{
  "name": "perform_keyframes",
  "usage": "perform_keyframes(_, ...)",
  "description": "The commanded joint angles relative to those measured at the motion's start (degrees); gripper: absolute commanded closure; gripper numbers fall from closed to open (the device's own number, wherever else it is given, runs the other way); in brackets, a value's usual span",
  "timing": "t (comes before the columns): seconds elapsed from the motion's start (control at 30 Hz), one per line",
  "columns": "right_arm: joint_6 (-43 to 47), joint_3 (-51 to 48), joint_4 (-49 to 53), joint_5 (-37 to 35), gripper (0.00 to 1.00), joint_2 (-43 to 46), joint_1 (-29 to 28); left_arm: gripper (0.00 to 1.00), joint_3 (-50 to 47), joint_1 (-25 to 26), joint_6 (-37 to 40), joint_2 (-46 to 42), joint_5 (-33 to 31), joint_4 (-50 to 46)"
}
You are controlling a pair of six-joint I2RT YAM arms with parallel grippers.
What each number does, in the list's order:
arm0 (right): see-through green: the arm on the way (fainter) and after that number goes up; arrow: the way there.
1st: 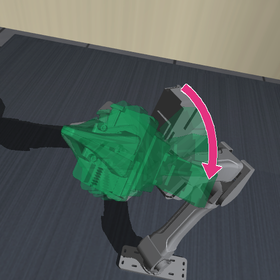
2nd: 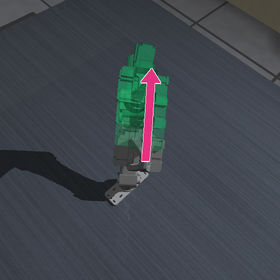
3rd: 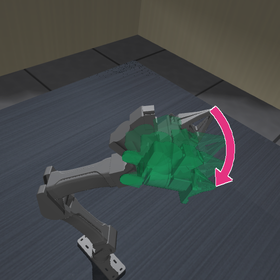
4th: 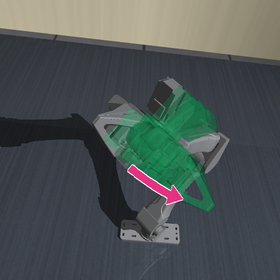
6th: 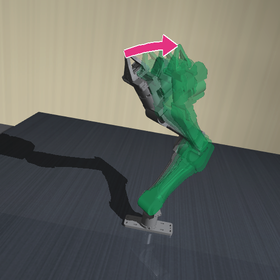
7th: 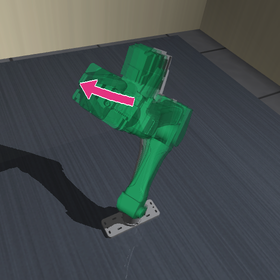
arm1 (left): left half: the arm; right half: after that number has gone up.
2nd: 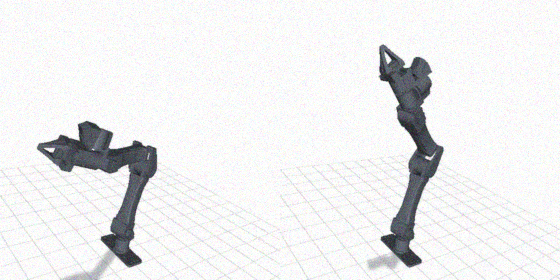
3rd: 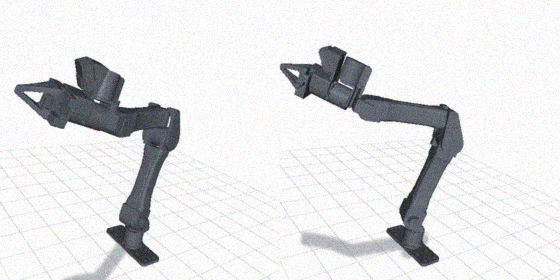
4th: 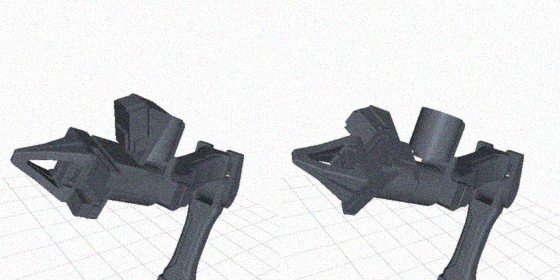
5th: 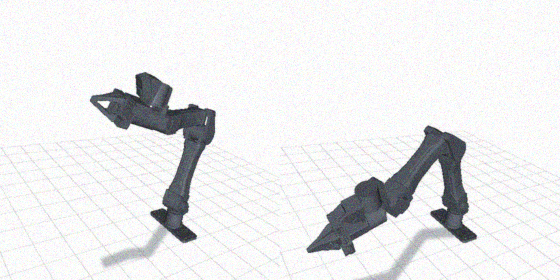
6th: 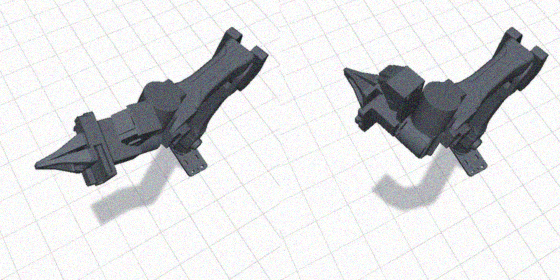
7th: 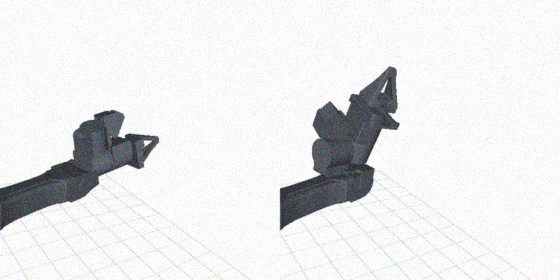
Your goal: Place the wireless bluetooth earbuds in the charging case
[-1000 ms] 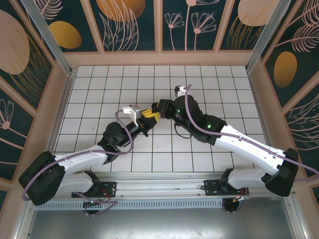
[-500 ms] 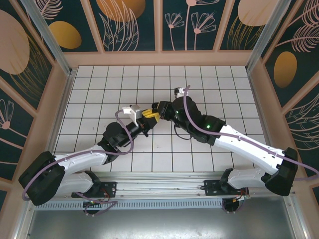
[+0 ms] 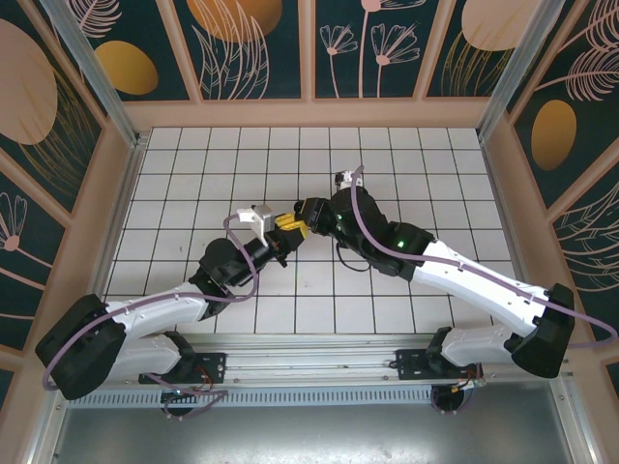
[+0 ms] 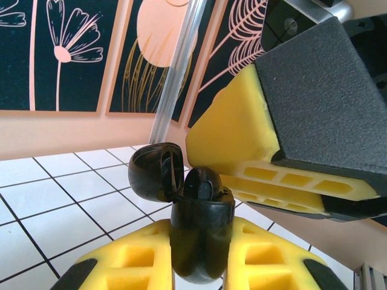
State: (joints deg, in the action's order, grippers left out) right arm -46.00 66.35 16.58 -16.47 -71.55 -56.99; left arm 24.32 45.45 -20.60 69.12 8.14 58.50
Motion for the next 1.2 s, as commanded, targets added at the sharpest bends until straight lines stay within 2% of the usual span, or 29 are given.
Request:
perform_keyframes(0.0,-0.05,1.73,1.94,0.12,0.66,0.62,-0.32,1.00,-0.22,0.25,1.16,-1.76,0.14,3.81)
perform_keyframes(0.2,0.01,2.94,2.45,0.00,0.65,1.60,-0.40,1.00,-0.84,0.24,1.10,-2.46,-0.64,3.60)
perform_keyframes(0.47,3.14,3.00,3.55,-3.58,0.67,6.25,-0.72,1.00,-4.01,0.24,1.93,-6.86,-1.35,1.99)
perform_keyframes(0.63,9.11,4.08,4.67,-1.38,0.57,7.65,0.64,1.00,-5.77,0.15,2.80,-11.39,2.10,-0.03)
perform_keyframes(0.73,11.00,3.78,4.04,11.03,0.52,7.76,6.12,1.00,-4.54,0.00,4.74,-14.59,8.56,-3.80)
perform_keyframes(0.83,9.70,1.29,1.09,30.42,0.52,7.35,14.20,1.00,-2.91,0.05,5.59,-17.16,13.85,-7.34)
perform_keyframes(0.9,8.62,-0.16,-1.20,38.54,0.54,6.92,16.73,1.00,-2.44,0.05,5.68,-18.32,15.41,-8.36)
perform_keyframes(1.03,8.10,-0.78,-4.61,47.68,0.55,5.90,17.27,1.00,-1.66,0.05,5.88,-19.03,17.14,-9.78)
perform_keyframes(1.17,7.27,-0.86,-6.59,53.90,0.56,4.21,17.18,1.00,-0.91,0.00,5.41,-17.72,17.93,-9.64)
